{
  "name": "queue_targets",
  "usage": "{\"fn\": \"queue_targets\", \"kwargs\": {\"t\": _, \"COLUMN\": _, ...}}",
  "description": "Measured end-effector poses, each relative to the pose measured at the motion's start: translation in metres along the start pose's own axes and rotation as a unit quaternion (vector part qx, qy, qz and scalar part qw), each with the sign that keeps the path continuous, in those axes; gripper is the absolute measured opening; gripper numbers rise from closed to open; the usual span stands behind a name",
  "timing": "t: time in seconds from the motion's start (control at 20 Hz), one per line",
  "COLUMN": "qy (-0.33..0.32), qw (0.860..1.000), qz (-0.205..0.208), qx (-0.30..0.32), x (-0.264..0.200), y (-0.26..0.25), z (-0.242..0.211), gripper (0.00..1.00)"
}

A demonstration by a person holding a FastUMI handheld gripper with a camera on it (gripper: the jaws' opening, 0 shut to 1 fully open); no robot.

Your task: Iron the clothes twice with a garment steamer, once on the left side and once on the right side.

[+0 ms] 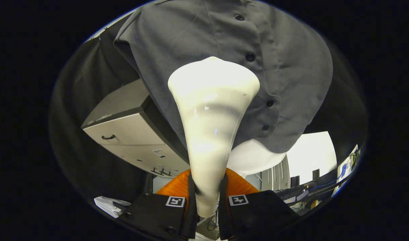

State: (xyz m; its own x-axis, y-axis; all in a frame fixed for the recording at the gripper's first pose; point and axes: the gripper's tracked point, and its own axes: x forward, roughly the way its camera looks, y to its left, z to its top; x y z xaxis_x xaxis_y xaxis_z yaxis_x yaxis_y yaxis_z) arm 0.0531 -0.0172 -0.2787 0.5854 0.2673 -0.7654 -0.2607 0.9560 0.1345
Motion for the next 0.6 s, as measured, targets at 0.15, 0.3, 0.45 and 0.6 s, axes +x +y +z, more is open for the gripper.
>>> {"fn": "queue_targets", "kwargs": {"t": 0.15, "qy": -0.035, "qw": 0.999, "qz": -0.001, "qx": -0.008, "x": -0.024, "y": 0.003, "z": 0.032, "gripper": 0.34}}
{"fn": "queue_targets", "kwargs": {"t": 0.3, "qy": -0.066, "qw": 0.998, "qz": 0.002, "qx": -0.008, "x": -0.05, "y": 0.007, "z": 0.061, "gripper": 0.33}}
{"fn": "queue_targets", "kwargs": {"t": 0.45, "qy": -0.098, "qw": 0.995, "qz": -0.003, "qx": -0.015, "x": -0.074, "y": 0.005, "z": 0.092, "gripper": 0.33}}
{"fn": "queue_targets", "kwargs": {"t": 0.6, "qy": -0.129, "qw": 0.991, "qz": -0.018, "qx": -0.017, "x": -0.094, "y": -0.002, "z": 0.123, "gripper": 0.33}}
